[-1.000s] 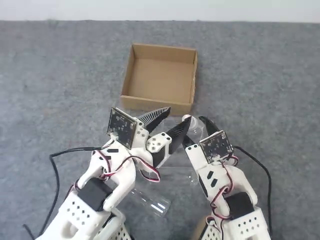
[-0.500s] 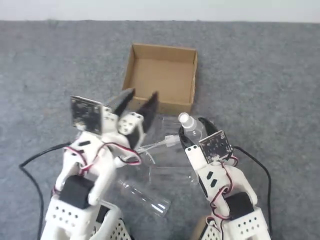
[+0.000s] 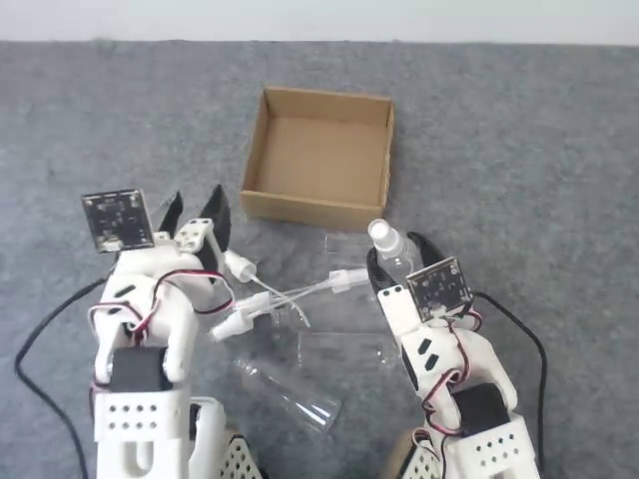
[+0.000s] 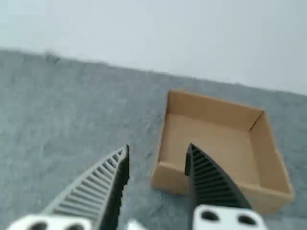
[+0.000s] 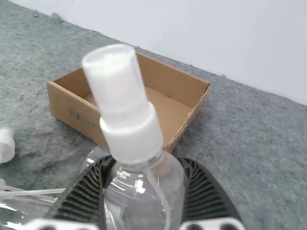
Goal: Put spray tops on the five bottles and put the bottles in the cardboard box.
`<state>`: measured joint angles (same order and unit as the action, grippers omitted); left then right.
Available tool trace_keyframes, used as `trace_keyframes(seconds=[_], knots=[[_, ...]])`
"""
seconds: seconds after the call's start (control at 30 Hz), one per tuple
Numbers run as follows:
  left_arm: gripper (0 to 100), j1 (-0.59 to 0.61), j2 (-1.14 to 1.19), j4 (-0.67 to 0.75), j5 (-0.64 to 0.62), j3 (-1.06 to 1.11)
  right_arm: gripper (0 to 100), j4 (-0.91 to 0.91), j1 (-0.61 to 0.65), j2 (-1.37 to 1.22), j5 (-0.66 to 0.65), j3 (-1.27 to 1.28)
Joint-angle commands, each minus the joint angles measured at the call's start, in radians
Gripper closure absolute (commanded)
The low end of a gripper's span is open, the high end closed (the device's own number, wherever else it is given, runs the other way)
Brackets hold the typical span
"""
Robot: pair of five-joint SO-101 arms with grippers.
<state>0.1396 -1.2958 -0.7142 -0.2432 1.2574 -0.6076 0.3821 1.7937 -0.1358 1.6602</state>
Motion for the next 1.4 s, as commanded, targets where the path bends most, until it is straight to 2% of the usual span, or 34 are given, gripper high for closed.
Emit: trace_keyframes(seconds=[0.0, 0.1, 0.27, 0.5, 1.03, 1.17, 1.37], knots=[[83, 0.026, -0.026, 0.003, -0.002, 0.027, 99.1, -0.002, -0.010, 0.018, 0.041, 0.020], [85, 0.048, -0.026, 0.012, -0.002, 0.068, 99.1, -0.001, -0.012, 0.018, 0.044, 0.020], [99, 0.068, -0.026, 0.143, 0.005, 0.148, 99.1, 0.004, -0.016, 0.018, 0.043, 0.020], [99, 0.069, -0.026, 0.247, 0.006, 0.216, 99.1, 0.050, -0.008, 0.018, 0.043, 0.005], [98, 0.068, -0.026, 0.253, 0.008, 0.216, 99.2, 0.050, -0.010, -0.013, 0.043, -0.361], [98, 0.069, -0.026, 0.253, 0.008, 0.216, 99.2, 0.054, -0.008, -0.156, 0.044, -0.466], [98, 0.071, -0.026, 0.253, 0.008, 0.216, 99.1, 0.200, -0.008, -0.456, 0.049, -0.605]])
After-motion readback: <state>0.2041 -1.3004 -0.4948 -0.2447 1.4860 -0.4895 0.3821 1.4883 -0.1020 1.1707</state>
